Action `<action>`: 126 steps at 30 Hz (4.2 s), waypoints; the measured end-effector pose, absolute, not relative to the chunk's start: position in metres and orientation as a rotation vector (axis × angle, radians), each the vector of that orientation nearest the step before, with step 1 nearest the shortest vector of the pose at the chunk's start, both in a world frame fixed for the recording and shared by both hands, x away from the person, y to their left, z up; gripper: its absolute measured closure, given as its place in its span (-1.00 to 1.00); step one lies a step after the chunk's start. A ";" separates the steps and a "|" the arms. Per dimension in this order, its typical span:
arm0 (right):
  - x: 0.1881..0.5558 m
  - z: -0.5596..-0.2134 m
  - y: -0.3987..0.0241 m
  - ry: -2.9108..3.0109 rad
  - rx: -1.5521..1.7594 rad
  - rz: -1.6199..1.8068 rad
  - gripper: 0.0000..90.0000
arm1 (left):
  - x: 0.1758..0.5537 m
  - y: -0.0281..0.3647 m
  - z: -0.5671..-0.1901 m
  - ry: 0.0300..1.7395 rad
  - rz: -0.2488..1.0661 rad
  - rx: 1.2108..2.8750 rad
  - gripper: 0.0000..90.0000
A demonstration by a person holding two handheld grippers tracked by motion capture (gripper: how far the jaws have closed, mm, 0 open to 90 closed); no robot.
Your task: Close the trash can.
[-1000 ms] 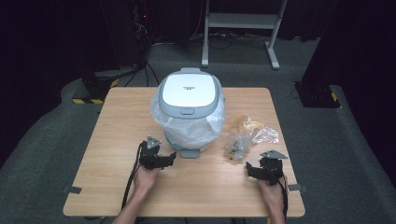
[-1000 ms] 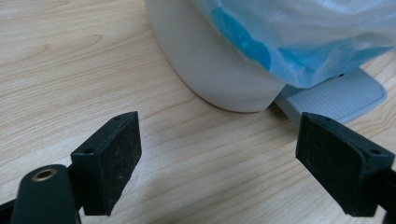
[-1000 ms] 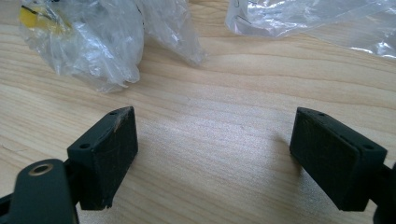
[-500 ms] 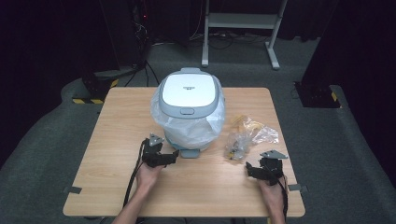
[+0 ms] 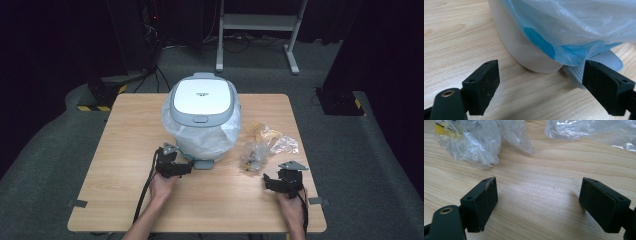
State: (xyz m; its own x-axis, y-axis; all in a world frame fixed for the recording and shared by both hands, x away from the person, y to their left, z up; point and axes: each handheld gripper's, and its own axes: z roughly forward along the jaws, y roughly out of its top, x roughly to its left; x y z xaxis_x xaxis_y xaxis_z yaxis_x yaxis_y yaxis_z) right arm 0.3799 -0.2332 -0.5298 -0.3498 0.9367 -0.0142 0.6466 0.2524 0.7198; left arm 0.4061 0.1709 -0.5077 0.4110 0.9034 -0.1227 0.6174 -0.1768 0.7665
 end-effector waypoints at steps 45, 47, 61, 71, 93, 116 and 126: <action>0.380 -0.530 -0.233 2.087 1.435 0.877 -0.65 | 0.415 0.160 -0.529 1.274 0.384 1.802 -0.79; 0.380 -0.530 -0.233 2.087 1.436 0.877 -0.64 | 0.416 0.161 -0.529 1.275 0.376 1.809 -0.79; 0.381 -0.530 -0.231 2.084 1.437 0.877 -0.64 | 0.417 0.159 -0.530 1.328 0.371 1.803 -0.83; 0.381 -0.530 -0.230 2.079 1.447 0.873 -0.66 | 0.416 0.155 -0.530 1.328 0.415 1.844 -0.84; 0.369 -0.501 -0.216 2.096 1.362 1.067 -0.57 | 0.416 0.150 -0.529 1.323 0.467 1.914 -0.86; 0.402 -0.485 -0.194 2.109 1.329 1.044 -0.61 | 0.416 0.150 -0.529 1.323 0.466 1.916 -0.86; 0.419 -0.495 -0.187 2.147 1.365 1.015 -0.47 | 0.416 0.150 -0.529 1.324 0.468 1.913 -0.86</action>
State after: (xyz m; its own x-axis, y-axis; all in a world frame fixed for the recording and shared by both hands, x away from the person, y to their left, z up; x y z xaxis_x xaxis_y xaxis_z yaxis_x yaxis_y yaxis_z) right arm 0.4185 -0.1866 -0.4948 -0.4434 0.8950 0.0475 0.6050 0.2598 0.7526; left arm 0.4162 0.1501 -0.5294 0.3981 0.9102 -0.1141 0.6361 -0.1843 0.7493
